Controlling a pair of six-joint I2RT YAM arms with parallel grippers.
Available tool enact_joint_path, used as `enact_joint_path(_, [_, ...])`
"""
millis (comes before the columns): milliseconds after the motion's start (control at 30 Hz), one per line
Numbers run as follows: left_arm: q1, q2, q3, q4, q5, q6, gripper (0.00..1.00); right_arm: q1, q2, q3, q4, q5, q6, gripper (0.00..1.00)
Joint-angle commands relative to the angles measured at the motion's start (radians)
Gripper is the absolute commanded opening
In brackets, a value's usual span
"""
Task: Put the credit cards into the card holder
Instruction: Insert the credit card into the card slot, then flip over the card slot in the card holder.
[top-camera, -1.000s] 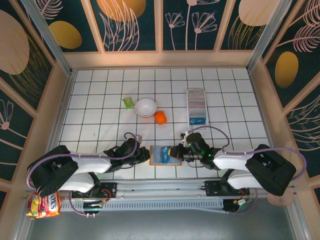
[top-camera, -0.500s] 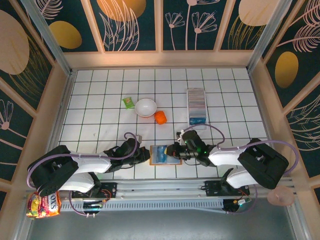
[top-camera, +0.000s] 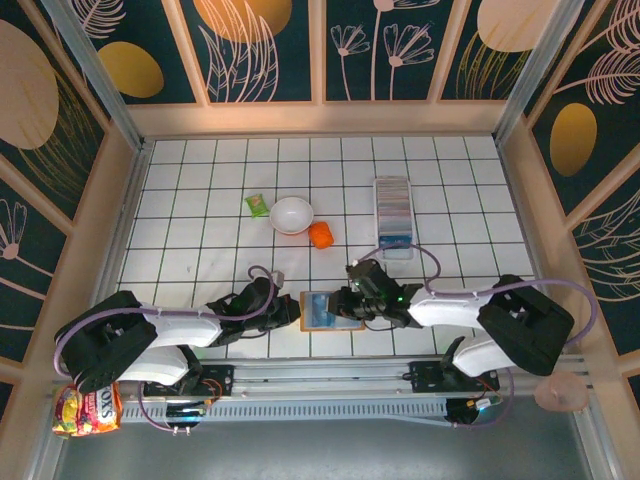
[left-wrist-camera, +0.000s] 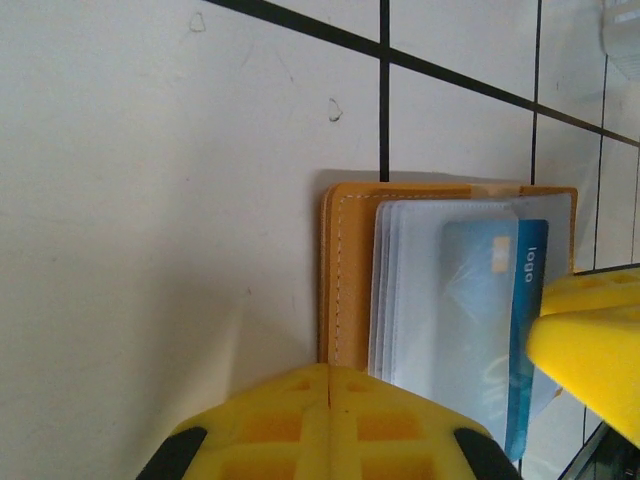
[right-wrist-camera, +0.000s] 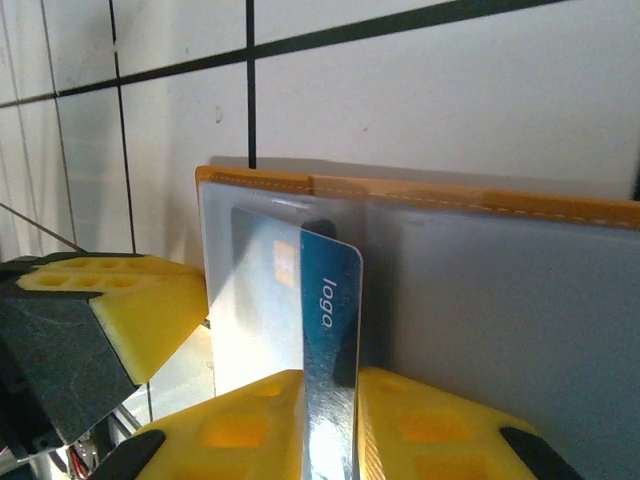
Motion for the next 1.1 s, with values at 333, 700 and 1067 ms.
enact_joint_path(333, [-0.009,-0.052,-0.043,0.032,0.003,-0.014,0.01,0.087,-0.028,0.127,-0.242,0.237,-0.008,0.40])
enact_joint_path(700, [-0.009,-0.070,-0.047,0.046,0.023,0.007,0.08,0.166,-0.151,0.079,-0.389,0.371,0.096,0.54])
enact_joint_path(1067, [-0.009,-0.080,-0.078,0.055,0.015,0.007,0.09,0.182,-0.073,0.073,-0.398,0.379,0.110,0.54])
